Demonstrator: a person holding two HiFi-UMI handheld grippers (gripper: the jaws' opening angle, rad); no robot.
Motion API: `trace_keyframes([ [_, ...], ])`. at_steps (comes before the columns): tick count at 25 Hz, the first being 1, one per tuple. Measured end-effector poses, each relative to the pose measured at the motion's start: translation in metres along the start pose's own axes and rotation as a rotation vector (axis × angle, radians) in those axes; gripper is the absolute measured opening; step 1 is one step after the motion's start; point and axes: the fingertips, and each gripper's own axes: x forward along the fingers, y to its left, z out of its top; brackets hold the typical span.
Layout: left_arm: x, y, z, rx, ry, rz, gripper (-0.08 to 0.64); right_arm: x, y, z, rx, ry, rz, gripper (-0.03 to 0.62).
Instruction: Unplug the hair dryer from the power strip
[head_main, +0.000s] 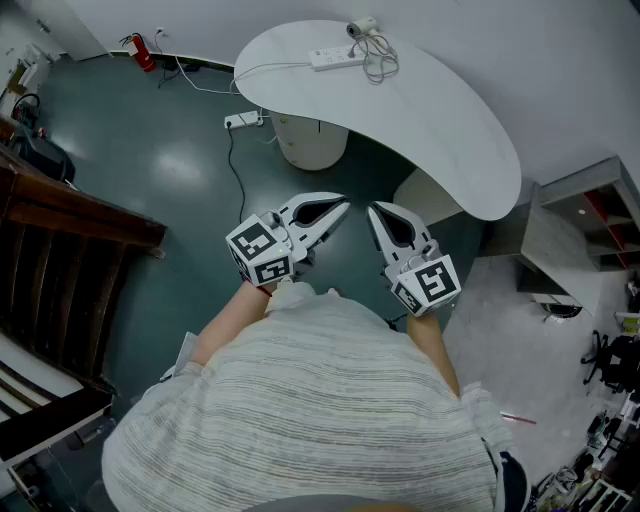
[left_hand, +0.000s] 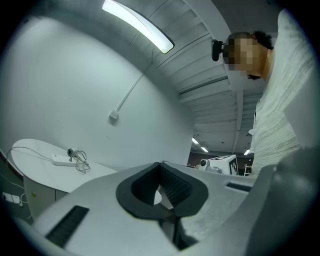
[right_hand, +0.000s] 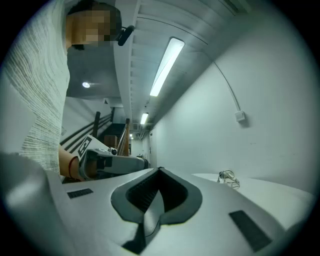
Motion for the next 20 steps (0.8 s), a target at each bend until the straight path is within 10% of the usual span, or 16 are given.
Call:
trace_keyframes([
  [14, 0.006, -0.002, -0.002, -0.004, -0.014, 0.029, 0.003, -0.002, -0.004, 0.003, 0.015, -0.002, 0.023, 0.024],
  [20, 0.004, 0.006, 0.001, -0.006, -0.022, 0.039, 0.003, 0.003, -0.012, 0.009, 0.168, -0.062, 0.049, 0.025],
])
